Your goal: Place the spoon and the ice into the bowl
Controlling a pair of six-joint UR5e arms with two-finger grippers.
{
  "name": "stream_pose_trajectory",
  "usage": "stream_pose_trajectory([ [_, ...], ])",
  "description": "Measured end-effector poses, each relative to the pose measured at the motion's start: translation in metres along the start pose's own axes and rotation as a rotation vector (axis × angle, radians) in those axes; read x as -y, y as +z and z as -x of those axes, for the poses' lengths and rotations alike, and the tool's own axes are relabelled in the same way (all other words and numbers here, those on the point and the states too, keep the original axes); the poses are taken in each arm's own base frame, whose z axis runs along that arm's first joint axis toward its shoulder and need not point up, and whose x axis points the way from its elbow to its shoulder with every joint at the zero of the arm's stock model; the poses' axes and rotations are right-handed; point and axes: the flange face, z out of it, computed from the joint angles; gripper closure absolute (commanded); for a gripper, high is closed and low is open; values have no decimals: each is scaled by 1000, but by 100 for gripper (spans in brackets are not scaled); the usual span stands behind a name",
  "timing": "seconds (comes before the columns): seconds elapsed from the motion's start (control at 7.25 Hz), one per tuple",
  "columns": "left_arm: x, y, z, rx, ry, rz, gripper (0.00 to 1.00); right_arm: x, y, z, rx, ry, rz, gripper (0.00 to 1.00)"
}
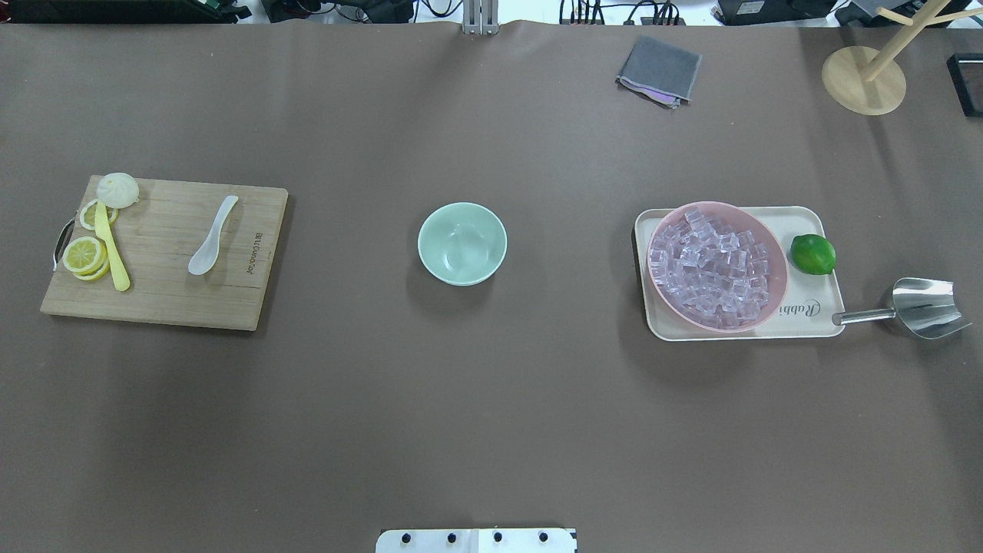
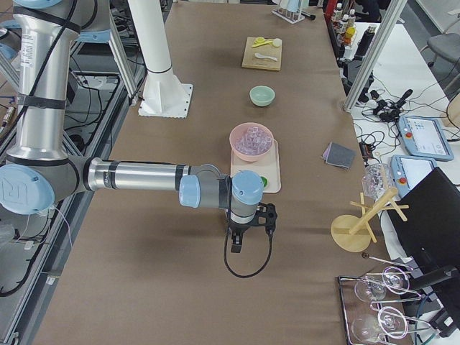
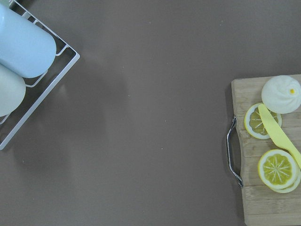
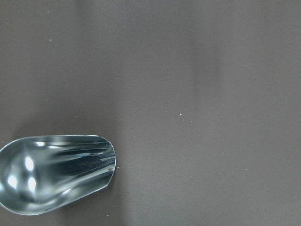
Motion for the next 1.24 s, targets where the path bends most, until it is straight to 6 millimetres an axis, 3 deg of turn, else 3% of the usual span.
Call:
stream_pose_trajectory([
  [0.83,6,-7,-9,-5,19,-21,2,3,-5,5,1,-10,-10,0],
  [1.24,23,-34,-38,-19,100,-134,2,12,-31,35,54,-66,-60,0],
])
